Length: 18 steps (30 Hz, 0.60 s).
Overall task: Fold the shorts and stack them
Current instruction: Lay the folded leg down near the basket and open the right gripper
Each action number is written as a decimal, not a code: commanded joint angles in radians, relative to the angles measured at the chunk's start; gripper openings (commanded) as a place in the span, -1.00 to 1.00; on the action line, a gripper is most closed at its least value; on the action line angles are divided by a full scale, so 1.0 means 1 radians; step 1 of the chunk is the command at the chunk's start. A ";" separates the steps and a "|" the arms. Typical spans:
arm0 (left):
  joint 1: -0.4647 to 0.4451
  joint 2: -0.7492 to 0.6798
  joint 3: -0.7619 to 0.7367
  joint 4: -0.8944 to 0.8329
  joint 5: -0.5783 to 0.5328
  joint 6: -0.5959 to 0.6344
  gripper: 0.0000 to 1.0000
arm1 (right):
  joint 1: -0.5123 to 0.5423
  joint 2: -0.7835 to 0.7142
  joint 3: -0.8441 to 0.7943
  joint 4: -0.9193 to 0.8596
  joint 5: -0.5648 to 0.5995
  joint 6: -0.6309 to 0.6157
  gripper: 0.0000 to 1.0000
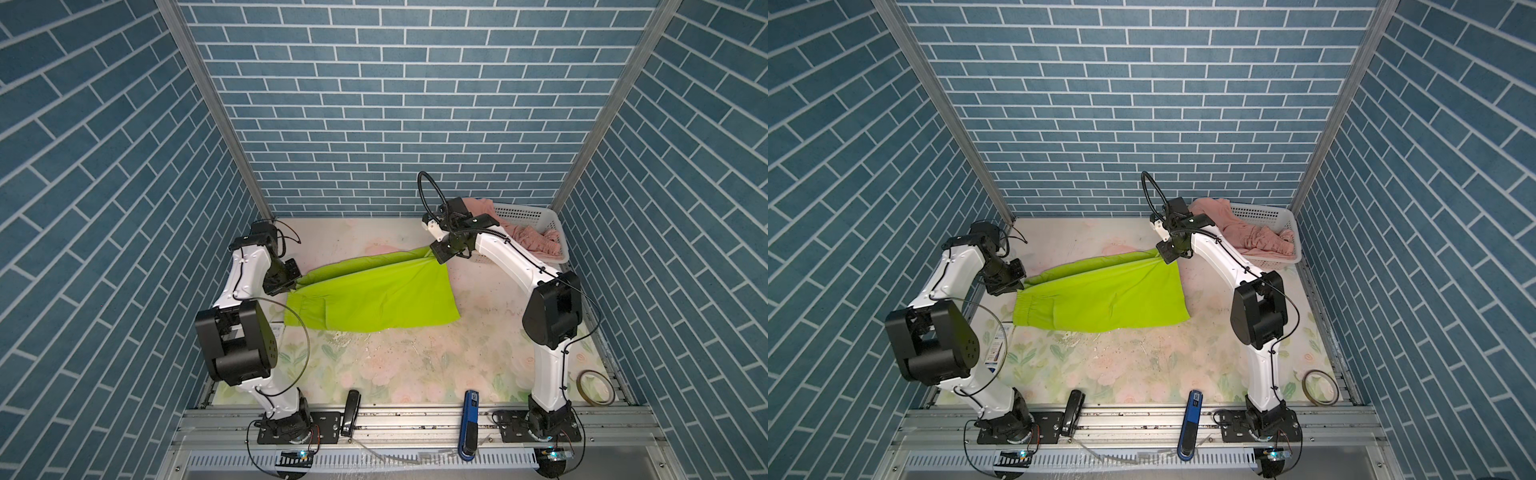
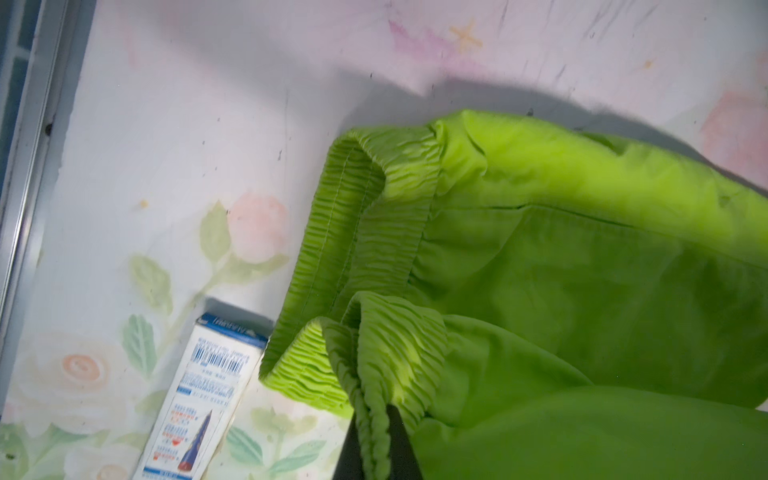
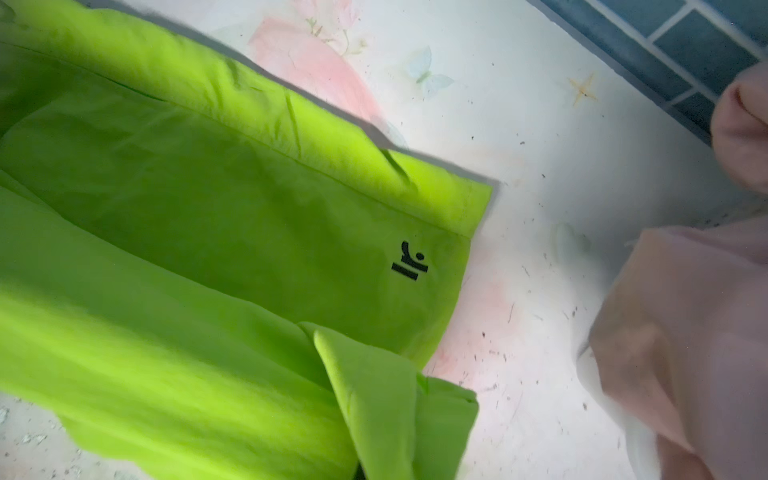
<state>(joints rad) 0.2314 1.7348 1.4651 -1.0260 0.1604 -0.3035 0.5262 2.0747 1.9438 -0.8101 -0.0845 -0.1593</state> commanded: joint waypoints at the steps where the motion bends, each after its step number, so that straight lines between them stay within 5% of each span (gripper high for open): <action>1: 0.023 0.068 0.054 0.020 -0.084 0.004 -1.00 | -0.040 0.079 0.087 -0.045 0.003 -0.068 -1.00; 6: 0.023 0.141 0.125 0.030 -0.124 0.003 -1.00 | -0.045 0.217 0.195 -0.045 -0.040 -0.056 -1.00; 9: 0.022 0.158 0.130 0.051 -0.134 -0.003 -0.79 | -0.045 0.267 0.239 -0.023 -0.050 -0.037 -0.87; 10: 0.023 0.166 0.135 0.054 -0.141 -0.002 -0.60 | -0.045 0.280 0.252 -0.013 -0.051 -0.029 -0.75; 13: 0.023 0.191 0.157 0.063 -0.146 -0.005 0.71 | -0.045 0.291 0.275 0.025 -0.061 -0.002 0.01; 14: 0.023 0.198 0.166 0.064 -0.145 -0.011 0.99 | -0.046 0.288 0.279 0.035 -0.069 0.008 0.18; 18: 0.023 0.188 0.179 0.079 -0.116 -0.033 0.99 | -0.047 0.232 0.263 0.065 -0.114 0.047 0.39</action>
<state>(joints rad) 0.2512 1.9163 1.6173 -0.9520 0.0456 -0.3214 0.4831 2.3657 2.1849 -0.7765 -0.1577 -0.1349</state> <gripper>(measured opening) 0.992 0.691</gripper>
